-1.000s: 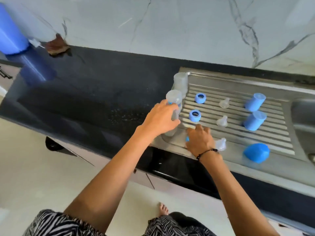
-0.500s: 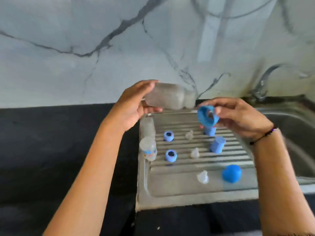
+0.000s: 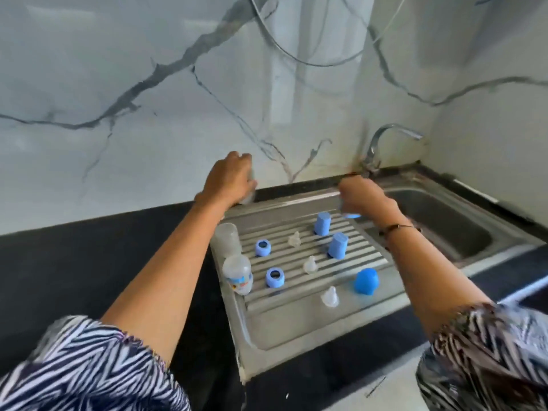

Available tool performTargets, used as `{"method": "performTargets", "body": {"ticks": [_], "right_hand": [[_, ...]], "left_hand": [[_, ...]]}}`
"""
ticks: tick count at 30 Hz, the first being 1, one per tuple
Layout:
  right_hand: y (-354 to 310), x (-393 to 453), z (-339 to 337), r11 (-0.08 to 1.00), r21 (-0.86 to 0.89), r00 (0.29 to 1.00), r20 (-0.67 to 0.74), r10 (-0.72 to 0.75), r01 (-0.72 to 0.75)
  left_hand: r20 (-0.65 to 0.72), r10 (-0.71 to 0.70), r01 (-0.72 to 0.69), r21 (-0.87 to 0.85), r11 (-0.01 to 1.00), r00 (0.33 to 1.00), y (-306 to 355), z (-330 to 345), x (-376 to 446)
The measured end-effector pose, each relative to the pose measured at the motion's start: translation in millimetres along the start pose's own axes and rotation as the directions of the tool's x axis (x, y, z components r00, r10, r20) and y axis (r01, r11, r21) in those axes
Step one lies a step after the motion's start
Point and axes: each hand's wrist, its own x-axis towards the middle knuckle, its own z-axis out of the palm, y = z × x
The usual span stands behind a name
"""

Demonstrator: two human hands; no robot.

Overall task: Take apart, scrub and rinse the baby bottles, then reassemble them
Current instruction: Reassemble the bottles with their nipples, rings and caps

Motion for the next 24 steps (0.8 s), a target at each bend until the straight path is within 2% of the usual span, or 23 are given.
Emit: {"method": "performTargets", "body": {"ticks": [1,2,3,4,5,6,7,8,9,10,12,14,15,16,18,21,24], "right_hand": [[-1,-5,3,0.998,0.055,0.999,0.040,-0.022,0.020],[-3,-13,1,0.968,0.233,0.989,0.094,-0.115,0.090],[-7,-25,-1,0.898,0.420,0.978,0.097,-0.185,0.129],[-6,-29,-1,0.852,0.502,0.974,0.075,-0.215,0.149],[-5,-28,-1,0.820,0.559,0.983,0.047,-0.177,0.121],[-3,-28,4,0.889,0.450,0.991,0.059,-0.116,0.078],[-1,-29,14,0.951,0.309,0.999,0.032,-0.031,0.020],[2,-28,23,0.970,0.245,0.998,-0.067,0.020,-0.003],[4,-29,31,0.937,0.350,0.995,-0.099,0.032,0.004],[6,-33,41,0.841,0.541,0.998,-0.051,0.029,0.003],[6,-49,55,0.592,0.806,1.000,-0.019,-0.006,0.019],[7,-64,66,0.368,0.930,1.000,0.015,-0.023,-0.005],[10,-68,72,0.275,0.961,0.998,0.037,-0.042,-0.024],[13,-71,78,0.222,0.974,0.998,0.053,-0.045,-0.042],[24,-77,90,0.202,0.977,0.996,0.074,-0.040,-0.065],[42,-86,111,0.244,0.964,0.994,0.110,-0.006,-0.105],[59,-91,130,0.295,0.947,0.992,0.125,0.034,-0.129]], "left_hand": [[0.024,0.018,-0.017,-0.046,0.999,1.000,0,-2,1],[0.098,0.081,-0.068,-0.122,0.990,0.992,1,-6,0],[0.113,0.066,-0.039,-0.228,0.973,0.991,-1,-8,-3],[0.101,0.073,-0.045,-0.257,0.965,0.992,-4,-10,-4],[0.037,0.055,-0.049,-0.144,0.988,0.998,-6,-9,-3],[-0.058,0.056,-0.055,0.018,0.998,0.997,-13,-5,-1],[-0.163,0.071,-0.054,0.107,0.993,0.984,-19,-3,-4],[-0.196,0.065,-0.057,0.045,0.997,0.979,-20,-2,-7],[-0.185,0.051,-0.066,-0.079,0.995,0.981,-22,0,-12],[-0.171,0.044,-0.077,-0.194,0.978,0.984,-25,2,-19],[-0.085,-0.003,-0.030,-0.392,0.920,0.996,-36,10,-37],[0.037,-0.026,0.042,-0.545,0.838,0.999,-55,21,-59],[0.085,-0.044,0.084,-0.563,0.822,0.995,-67,28,-69],[0.127,-0.052,0.113,-0.541,0.833,0.990,-82,34,-78],[0.208,-0.053,0.137,-0.414,0.900,0.977,-108,44,-91],[0.356,0.029,0.001,-0.083,0.997,0.934,-135,55,-103],[0.439,0.031,-0.134,0.206,0.969,0.898,-156,70,-102]]}}
